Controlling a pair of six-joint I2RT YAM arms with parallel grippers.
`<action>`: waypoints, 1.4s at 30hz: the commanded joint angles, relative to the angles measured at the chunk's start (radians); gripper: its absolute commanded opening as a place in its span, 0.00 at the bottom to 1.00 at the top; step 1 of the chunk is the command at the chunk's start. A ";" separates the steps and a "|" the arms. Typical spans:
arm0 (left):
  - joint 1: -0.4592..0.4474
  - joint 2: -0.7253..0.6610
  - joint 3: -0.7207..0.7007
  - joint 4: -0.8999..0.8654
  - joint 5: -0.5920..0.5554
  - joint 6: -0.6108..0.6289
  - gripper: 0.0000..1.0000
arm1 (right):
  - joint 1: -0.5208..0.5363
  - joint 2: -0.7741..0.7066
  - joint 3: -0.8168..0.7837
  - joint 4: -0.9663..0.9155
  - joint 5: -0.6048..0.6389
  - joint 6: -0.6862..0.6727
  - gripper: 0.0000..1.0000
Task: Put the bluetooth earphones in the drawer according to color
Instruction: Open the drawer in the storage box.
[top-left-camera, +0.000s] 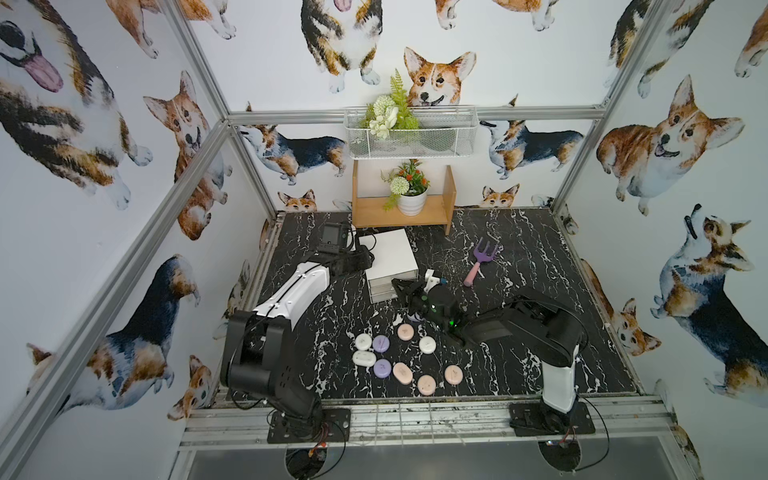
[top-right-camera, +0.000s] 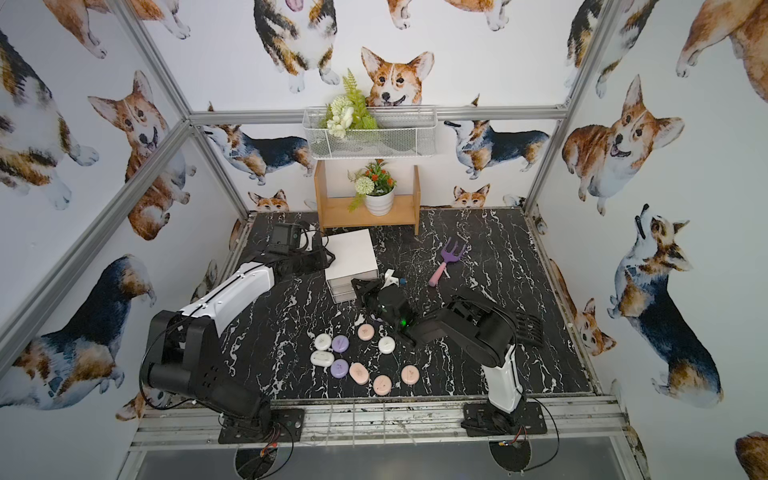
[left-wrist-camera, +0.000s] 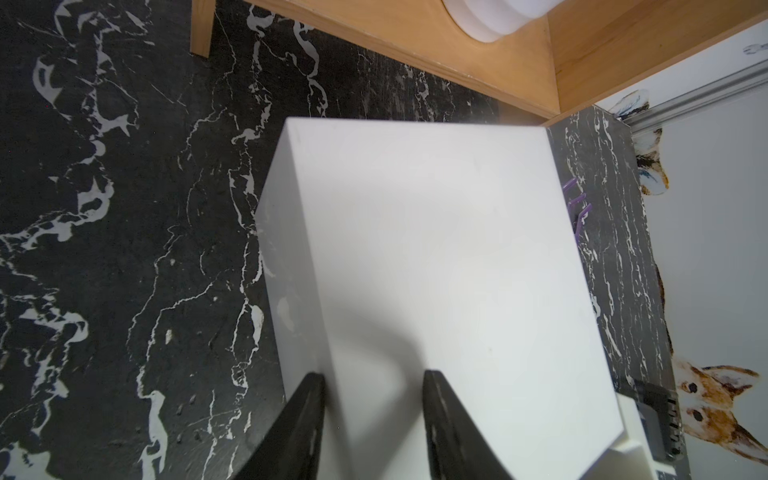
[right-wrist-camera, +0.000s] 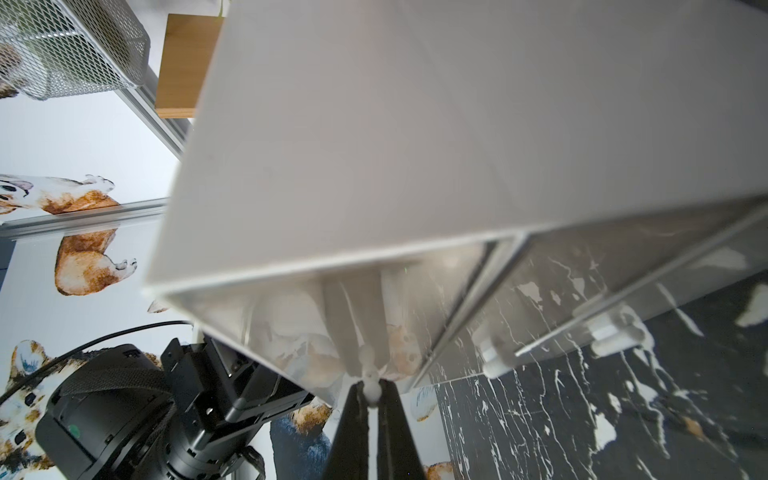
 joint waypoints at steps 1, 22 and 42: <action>-0.003 0.027 -0.012 -0.241 -0.039 0.033 0.43 | 0.016 -0.012 -0.034 -0.025 0.042 0.028 0.00; -0.003 0.051 0.018 -0.244 -0.052 0.011 0.42 | 0.166 -0.107 -0.212 0.003 0.110 0.150 0.00; -0.003 0.051 0.032 -0.249 -0.056 0.006 0.42 | 0.260 -0.152 -0.281 -0.005 0.188 0.186 0.00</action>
